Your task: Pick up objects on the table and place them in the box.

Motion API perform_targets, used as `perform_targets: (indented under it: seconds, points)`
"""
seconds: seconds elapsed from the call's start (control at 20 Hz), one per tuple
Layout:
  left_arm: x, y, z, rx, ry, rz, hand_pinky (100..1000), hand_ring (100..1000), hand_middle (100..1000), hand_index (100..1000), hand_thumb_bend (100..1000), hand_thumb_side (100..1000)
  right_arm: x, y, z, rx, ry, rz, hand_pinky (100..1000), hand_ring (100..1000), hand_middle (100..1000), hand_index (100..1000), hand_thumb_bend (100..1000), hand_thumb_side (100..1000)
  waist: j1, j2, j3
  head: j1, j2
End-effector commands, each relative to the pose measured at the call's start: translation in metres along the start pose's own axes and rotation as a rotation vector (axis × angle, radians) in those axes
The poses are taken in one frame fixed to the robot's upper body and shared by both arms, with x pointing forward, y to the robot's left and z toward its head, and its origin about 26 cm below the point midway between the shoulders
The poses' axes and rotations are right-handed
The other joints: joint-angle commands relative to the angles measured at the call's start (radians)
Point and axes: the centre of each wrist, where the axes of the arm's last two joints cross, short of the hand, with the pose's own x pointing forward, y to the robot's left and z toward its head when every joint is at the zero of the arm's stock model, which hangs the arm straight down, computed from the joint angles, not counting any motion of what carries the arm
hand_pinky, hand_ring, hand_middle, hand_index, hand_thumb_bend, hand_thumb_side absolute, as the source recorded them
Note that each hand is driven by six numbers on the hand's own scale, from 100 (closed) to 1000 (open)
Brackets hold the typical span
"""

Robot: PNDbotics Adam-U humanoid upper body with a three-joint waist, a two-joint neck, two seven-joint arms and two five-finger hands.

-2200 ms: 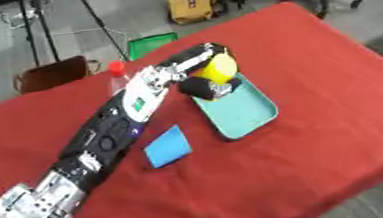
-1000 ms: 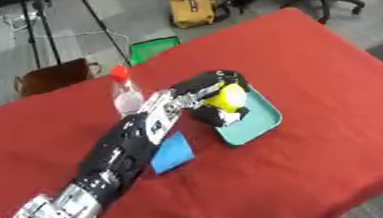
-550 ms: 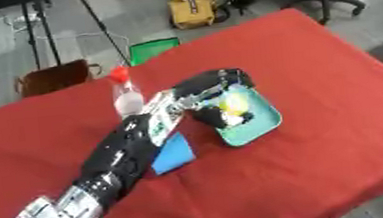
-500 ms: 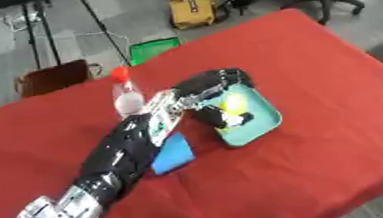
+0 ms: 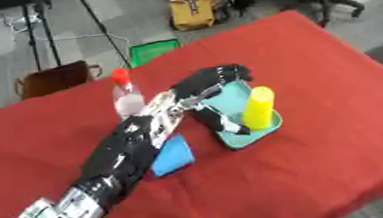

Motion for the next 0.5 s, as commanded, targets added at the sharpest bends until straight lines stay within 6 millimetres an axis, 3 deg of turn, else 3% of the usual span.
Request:
perform_targets:
  seconds: [0.05,0.15,0.3,0.5]
  points:
    - [-0.001,0.034,0.003,0.131,0.009,0.043,614,906,880,877,669,474,0.006,-0.005,0.000,0.117,-0.090,0.113,608,552,668,761,245,485,-0.016,-0.014,0.014,-0.009,-0.009]
    - [0.002,0.068,0.013,0.263,0.013,0.134,600,900,864,876,651,468,0.005,-0.006,0.005,0.110,-0.072,0.117,608,552,668,762,245,485,-0.022,-0.019,0.039,-0.024,-0.012]
    - [0.026,0.127,0.038,0.376,-0.071,0.275,598,890,853,867,631,498,0.003,-0.007,0.011,0.102,-0.056,0.122,608,552,668,762,245,485,-0.032,-0.025,0.084,-0.051,-0.012]
    - [0.065,0.170,0.084,0.406,-0.200,0.364,603,861,823,861,656,462,0.002,-0.010,0.017,0.085,-0.035,0.133,608,553,669,762,244,485,-0.049,-0.033,0.154,-0.085,-0.005]
